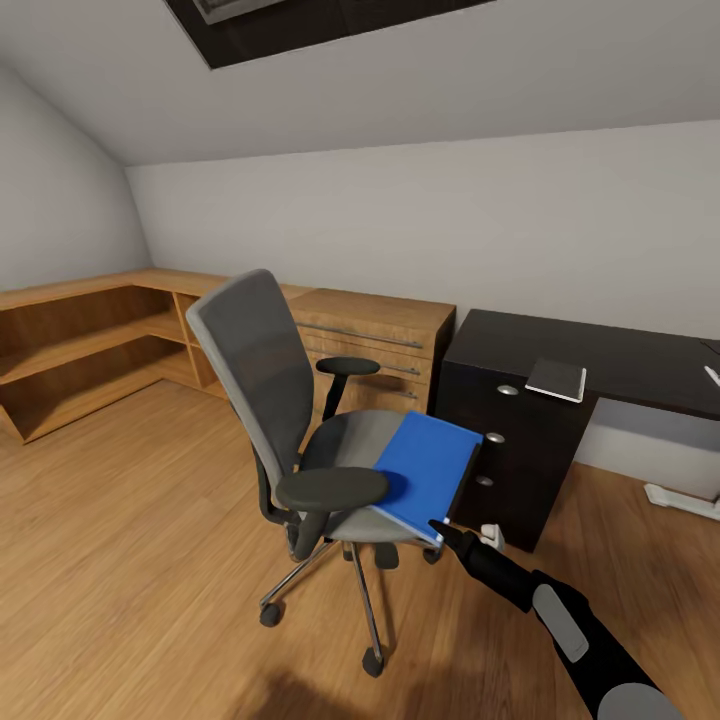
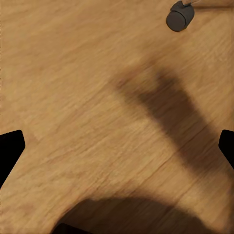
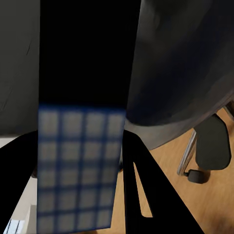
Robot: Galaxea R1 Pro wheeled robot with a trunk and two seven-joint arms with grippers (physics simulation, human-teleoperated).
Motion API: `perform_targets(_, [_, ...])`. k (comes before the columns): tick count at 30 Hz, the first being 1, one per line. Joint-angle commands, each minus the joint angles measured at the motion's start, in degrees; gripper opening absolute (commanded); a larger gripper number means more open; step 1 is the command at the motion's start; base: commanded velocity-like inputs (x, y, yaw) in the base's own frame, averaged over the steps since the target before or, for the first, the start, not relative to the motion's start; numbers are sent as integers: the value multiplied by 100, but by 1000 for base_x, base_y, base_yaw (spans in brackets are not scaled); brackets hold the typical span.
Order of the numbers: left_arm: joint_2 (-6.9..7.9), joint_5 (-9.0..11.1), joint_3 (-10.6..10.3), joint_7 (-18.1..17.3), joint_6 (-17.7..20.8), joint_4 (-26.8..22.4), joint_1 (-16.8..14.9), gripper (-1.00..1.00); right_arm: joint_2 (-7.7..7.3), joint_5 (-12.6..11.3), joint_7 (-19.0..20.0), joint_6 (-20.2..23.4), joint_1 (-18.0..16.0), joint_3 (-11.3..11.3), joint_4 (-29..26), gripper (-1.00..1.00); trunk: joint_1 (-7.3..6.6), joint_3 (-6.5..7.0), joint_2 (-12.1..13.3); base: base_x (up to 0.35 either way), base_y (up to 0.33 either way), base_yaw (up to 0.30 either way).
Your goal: In the bedroom, organize the workspace by keeping the computer under the desk, ensuring the monitor is on the desk, placing the keyboard on the desk next to the monitor, placing the mouse on the desk next to the keyboard, moving the folder from the swivel chair onto the desk next to the mouse, stacking the notebook on top of the folder with the pen on top of the notebook, and positioning the swivel chair next to the desk.
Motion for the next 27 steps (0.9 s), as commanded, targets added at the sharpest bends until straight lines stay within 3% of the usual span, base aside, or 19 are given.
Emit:
perform_targets(1, [-1, 49, 10, -8, 53, -10, 1, 100, 0, -37, 10, 38, -1, -22, 0, -100, -1, -4, -2, 0, 0, 0])
perform_targets(13, [-1, 49, 10, 5, 52, -10, 1, 100, 2, -43, 23, 39, -1, -242, -8, -100, -1, -2, -2, 0, 0, -13])
perform_targets(27, [-1, 49, 10, 5, 55, -10, 1, 100, 3, -43, 23, 54, 1, -438, -8, -100, -1, 40, -2, 0, 0, -213])
